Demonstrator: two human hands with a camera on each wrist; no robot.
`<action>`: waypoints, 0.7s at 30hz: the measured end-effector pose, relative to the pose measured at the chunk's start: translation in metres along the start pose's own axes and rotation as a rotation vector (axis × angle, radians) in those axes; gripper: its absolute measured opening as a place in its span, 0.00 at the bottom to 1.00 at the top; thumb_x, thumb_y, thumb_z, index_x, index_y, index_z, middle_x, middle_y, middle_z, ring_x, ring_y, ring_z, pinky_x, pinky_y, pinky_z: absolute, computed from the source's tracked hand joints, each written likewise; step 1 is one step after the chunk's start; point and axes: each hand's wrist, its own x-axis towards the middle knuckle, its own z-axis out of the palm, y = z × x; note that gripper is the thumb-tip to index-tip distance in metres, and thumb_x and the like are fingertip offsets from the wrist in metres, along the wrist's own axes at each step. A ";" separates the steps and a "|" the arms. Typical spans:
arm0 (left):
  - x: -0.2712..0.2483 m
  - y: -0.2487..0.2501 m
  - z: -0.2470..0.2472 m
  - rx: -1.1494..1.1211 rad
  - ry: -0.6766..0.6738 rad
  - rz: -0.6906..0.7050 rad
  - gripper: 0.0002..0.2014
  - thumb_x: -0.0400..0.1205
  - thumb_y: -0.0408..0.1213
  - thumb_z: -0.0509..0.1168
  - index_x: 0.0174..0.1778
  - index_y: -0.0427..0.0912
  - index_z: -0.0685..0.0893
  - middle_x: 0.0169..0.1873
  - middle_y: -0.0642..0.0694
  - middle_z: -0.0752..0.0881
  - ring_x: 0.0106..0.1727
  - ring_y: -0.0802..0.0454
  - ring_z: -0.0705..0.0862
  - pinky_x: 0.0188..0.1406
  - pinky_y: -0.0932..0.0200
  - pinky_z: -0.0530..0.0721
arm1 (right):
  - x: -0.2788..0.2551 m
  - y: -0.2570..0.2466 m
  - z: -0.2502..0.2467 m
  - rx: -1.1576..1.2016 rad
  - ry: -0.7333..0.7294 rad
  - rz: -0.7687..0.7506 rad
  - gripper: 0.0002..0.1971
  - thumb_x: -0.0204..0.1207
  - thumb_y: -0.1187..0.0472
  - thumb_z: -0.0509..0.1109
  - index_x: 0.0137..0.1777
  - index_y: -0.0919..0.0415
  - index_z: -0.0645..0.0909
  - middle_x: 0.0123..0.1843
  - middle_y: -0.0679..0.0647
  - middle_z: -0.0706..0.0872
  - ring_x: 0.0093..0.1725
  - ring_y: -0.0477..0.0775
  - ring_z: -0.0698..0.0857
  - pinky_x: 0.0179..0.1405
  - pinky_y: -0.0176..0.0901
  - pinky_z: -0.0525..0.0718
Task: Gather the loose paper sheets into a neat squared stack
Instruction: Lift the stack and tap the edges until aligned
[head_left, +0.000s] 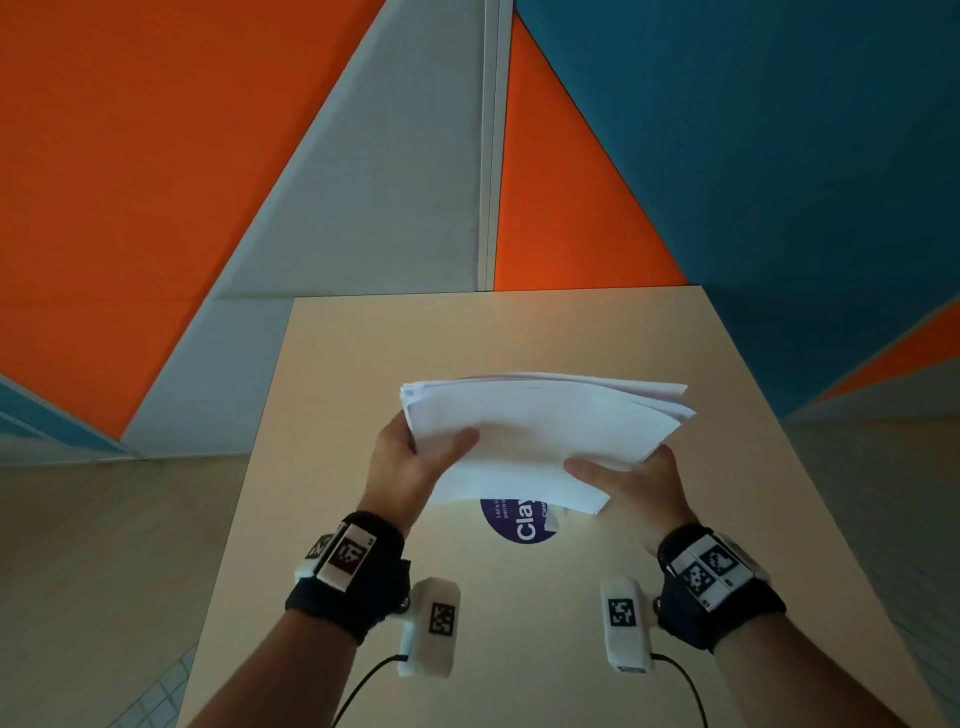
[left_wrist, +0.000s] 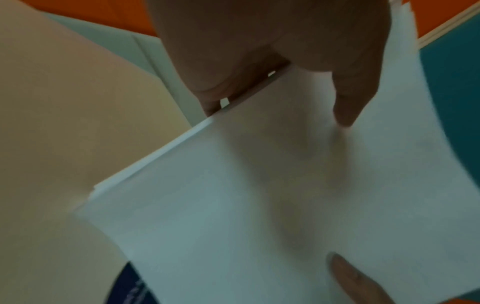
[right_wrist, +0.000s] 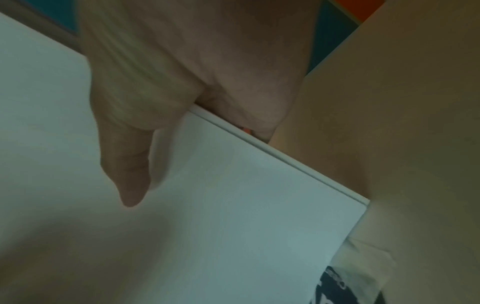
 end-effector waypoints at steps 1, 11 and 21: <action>-0.001 0.006 0.001 -0.047 0.012 0.049 0.23 0.65 0.48 0.74 0.54 0.42 0.86 0.47 0.48 0.92 0.48 0.52 0.90 0.50 0.53 0.88 | 0.000 -0.003 0.000 0.002 0.000 -0.005 0.15 0.61 0.75 0.84 0.45 0.60 0.90 0.42 0.52 0.95 0.43 0.52 0.94 0.40 0.47 0.91; 0.006 0.041 0.020 -0.085 0.264 0.129 0.10 0.83 0.40 0.60 0.44 0.39 0.83 0.34 0.56 0.82 0.35 0.61 0.79 0.40 0.61 0.76 | 0.003 -0.018 0.000 -0.002 -0.023 -0.119 0.21 0.60 0.76 0.84 0.52 0.59 0.88 0.44 0.50 0.95 0.44 0.49 0.94 0.39 0.36 0.90; 0.000 0.049 0.025 -0.066 0.227 0.219 0.10 0.83 0.41 0.62 0.43 0.39 0.85 0.35 0.55 0.86 0.40 0.56 0.84 0.43 0.59 0.81 | 0.004 -0.030 0.004 0.049 0.020 -0.139 0.19 0.60 0.75 0.84 0.47 0.56 0.89 0.43 0.50 0.95 0.43 0.48 0.94 0.37 0.39 0.90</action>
